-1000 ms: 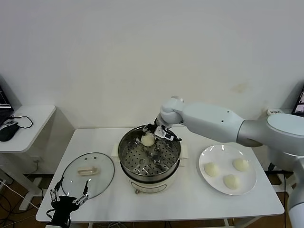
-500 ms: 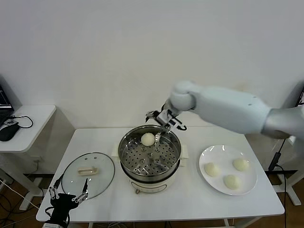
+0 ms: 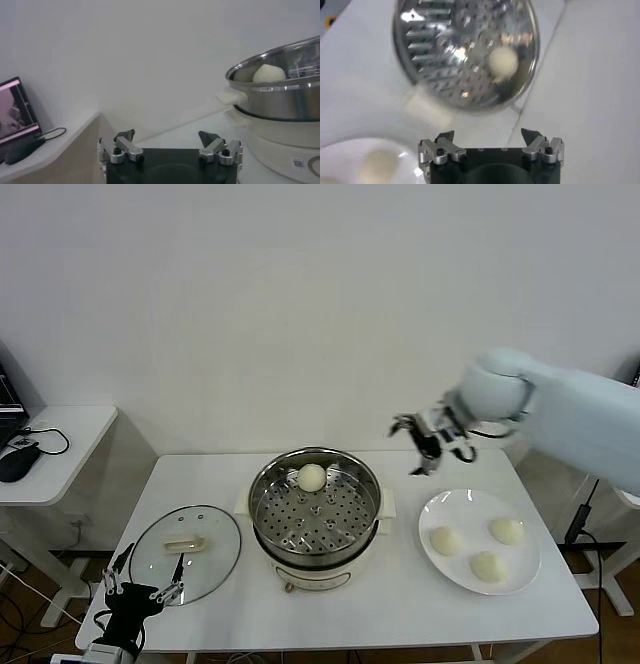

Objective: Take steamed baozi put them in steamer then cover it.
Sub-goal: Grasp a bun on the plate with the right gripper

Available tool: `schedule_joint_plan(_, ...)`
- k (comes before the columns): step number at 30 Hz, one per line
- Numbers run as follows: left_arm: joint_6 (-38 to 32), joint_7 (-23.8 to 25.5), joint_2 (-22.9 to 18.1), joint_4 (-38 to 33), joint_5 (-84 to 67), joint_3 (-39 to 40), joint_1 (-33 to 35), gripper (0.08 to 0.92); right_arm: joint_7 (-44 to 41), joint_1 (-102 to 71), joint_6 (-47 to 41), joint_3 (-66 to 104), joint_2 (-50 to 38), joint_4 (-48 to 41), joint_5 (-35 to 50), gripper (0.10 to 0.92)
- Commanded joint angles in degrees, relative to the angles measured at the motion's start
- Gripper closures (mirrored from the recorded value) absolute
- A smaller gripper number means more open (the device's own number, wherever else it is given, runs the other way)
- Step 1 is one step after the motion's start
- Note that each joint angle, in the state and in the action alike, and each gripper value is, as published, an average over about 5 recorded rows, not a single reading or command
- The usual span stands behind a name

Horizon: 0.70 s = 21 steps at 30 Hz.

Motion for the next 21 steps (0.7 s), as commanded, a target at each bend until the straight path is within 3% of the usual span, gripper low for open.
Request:
schedule_joint_plan(1, 0.12, 0.04, 1.22, 0.17, -0.49, -0.24, -0.12, 0.177, -1.42, -14.42, -3.6, 9.01, -13.45, 4.33, -4.19, 0.203)
schedule_joint_plan(9, 0.22, 0.09, 0.72, 0.86, -0.37, -0.94, 0.11, 0.177, -1.09, -34.48, -2.64, 21.41, -9.99, -1.82, -11.6, 0.203)
schedule_joint_plan(21, 0.7, 0.22, -0.51, 1.43, 0.27, -1.3, 0.59, 0.177, -0.24, -39.54, -1.87, 24.76, 0.35, -10.65, -14.03, 0.203)
